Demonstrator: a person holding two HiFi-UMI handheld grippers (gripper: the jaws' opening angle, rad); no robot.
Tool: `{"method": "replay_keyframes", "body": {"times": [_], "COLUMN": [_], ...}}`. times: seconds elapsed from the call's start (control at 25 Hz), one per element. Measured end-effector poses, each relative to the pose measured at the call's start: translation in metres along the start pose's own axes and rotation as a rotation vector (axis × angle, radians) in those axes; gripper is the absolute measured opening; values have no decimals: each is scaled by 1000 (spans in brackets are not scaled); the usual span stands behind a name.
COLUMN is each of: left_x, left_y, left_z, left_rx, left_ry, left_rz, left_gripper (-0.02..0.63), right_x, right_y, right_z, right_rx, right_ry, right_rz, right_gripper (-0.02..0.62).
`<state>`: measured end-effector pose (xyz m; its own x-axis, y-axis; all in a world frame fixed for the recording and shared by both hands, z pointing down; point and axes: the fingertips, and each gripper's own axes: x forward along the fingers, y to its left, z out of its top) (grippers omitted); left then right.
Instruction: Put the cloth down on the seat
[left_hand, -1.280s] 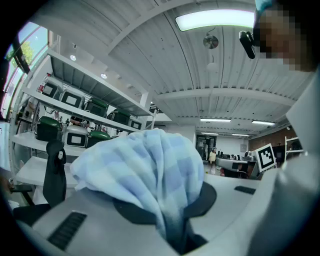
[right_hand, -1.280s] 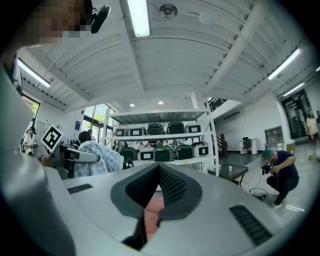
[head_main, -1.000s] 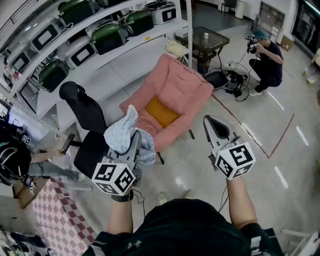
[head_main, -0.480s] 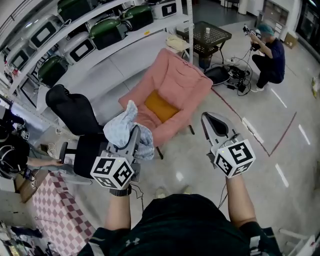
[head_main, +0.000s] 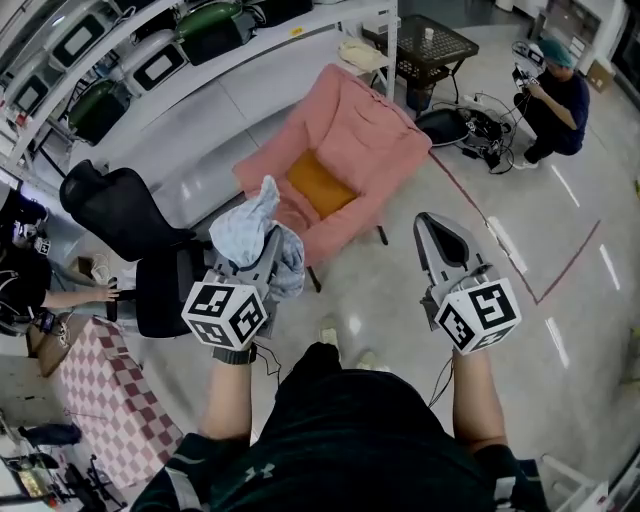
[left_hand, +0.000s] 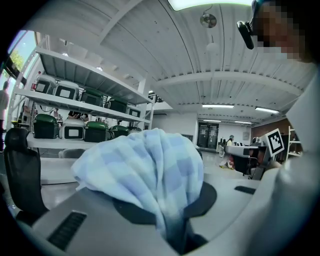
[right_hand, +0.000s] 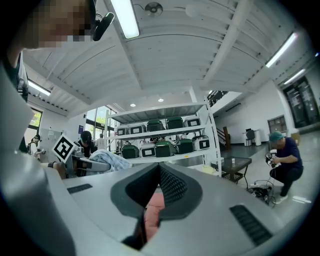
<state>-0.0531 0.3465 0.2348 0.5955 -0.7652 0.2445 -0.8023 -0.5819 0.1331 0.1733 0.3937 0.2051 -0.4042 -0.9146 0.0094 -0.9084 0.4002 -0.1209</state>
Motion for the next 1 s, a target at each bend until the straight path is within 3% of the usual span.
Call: {"method": "replay_keyframes", "body": {"times": [0.32,1.0], "left_x": [68,220], "left_y": [49,193], "left_z": [-30,-48], "left_rx": [-17,-23], "left_ry": [59,154], "left_rz": [-6,-68], "left_gripper": [83,83], "right_x": [59,273], "right_y": [-28,-65], "right_z": [-24,-57], "right_rx": [-5,-20], "right_ry": [66,171], "right_rz": [-7,-13], "right_gripper": [5,5]}}
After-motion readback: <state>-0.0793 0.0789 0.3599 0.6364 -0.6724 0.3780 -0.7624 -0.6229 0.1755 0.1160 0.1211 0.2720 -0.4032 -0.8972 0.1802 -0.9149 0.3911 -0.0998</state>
